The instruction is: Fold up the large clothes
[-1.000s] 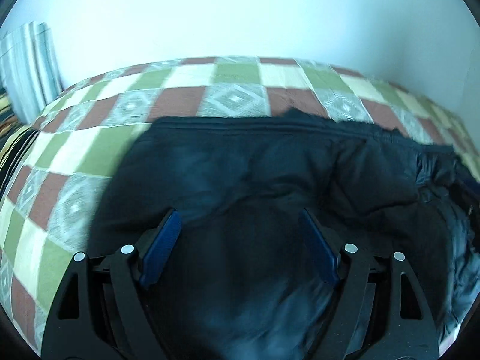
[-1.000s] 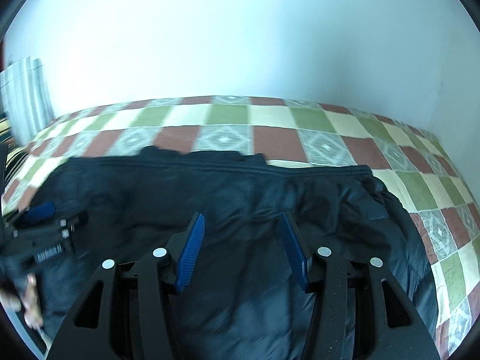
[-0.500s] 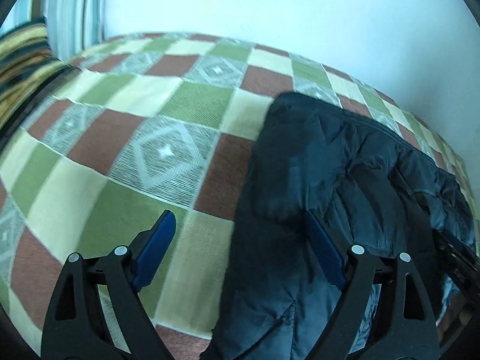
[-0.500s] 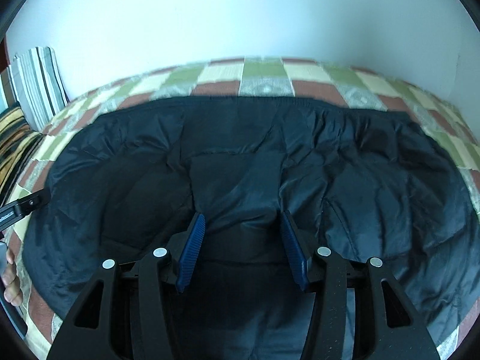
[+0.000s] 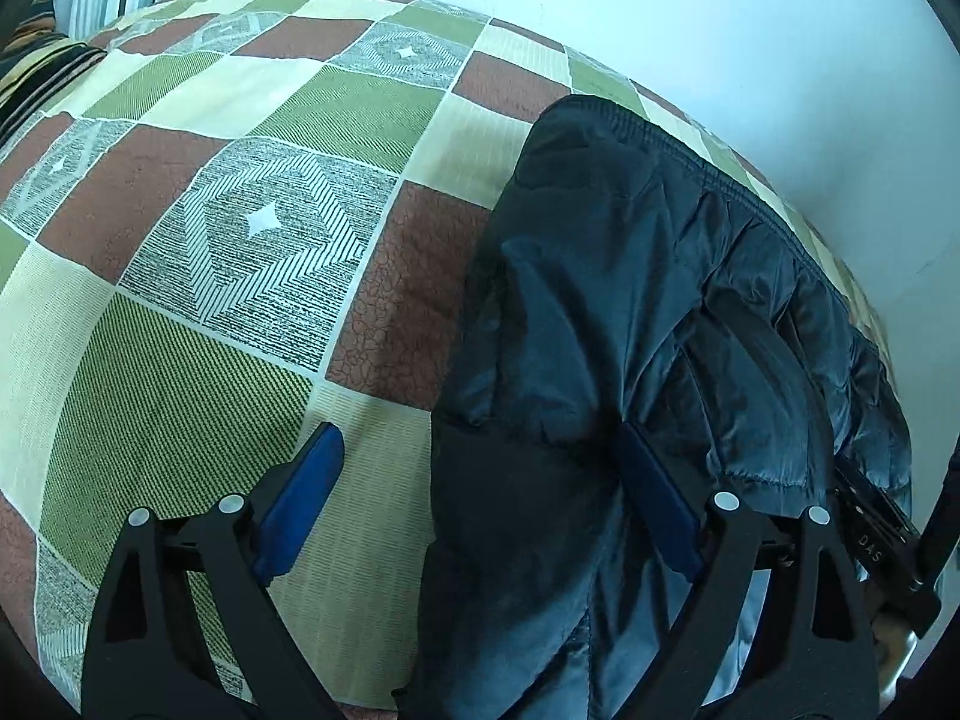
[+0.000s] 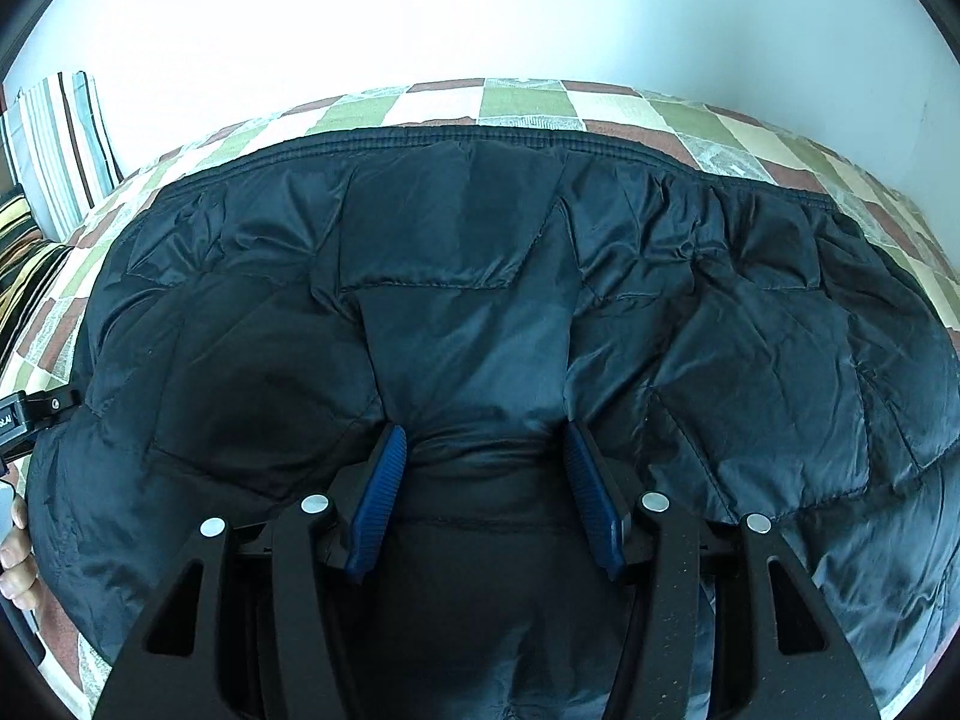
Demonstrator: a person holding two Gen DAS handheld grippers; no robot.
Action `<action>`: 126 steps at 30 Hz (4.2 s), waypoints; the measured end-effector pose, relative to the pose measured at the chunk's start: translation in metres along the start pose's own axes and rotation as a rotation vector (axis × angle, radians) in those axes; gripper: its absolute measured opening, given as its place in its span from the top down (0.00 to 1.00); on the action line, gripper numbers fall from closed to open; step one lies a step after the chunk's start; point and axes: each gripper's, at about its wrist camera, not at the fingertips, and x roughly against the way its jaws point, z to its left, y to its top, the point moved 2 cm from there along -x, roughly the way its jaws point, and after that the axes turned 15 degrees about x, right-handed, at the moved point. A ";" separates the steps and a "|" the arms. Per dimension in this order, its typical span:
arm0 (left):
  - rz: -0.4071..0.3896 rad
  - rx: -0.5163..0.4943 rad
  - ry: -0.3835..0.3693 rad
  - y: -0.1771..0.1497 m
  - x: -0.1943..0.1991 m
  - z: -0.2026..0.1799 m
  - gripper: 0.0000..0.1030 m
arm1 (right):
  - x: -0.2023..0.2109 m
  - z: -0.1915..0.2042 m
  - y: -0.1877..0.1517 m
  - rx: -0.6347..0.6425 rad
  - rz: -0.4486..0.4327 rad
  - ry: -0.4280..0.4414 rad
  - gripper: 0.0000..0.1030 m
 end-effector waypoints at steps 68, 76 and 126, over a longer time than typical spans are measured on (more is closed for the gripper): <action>-0.151 0.072 0.018 -0.118 0.158 0.082 0.88 | 0.152 -0.113 -0.172 -0.330 -0.036 0.115 0.80; -0.150 0.090 0.041 -0.142 0.179 0.117 0.88 | 0.176 -0.081 -0.202 -0.283 -0.009 0.137 0.79; 0.036 -0.046 0.141 -0.077 0.122 0.130 0.11 | 0.115 0.108 -0.111 0.098 -0.001 0.135 0.61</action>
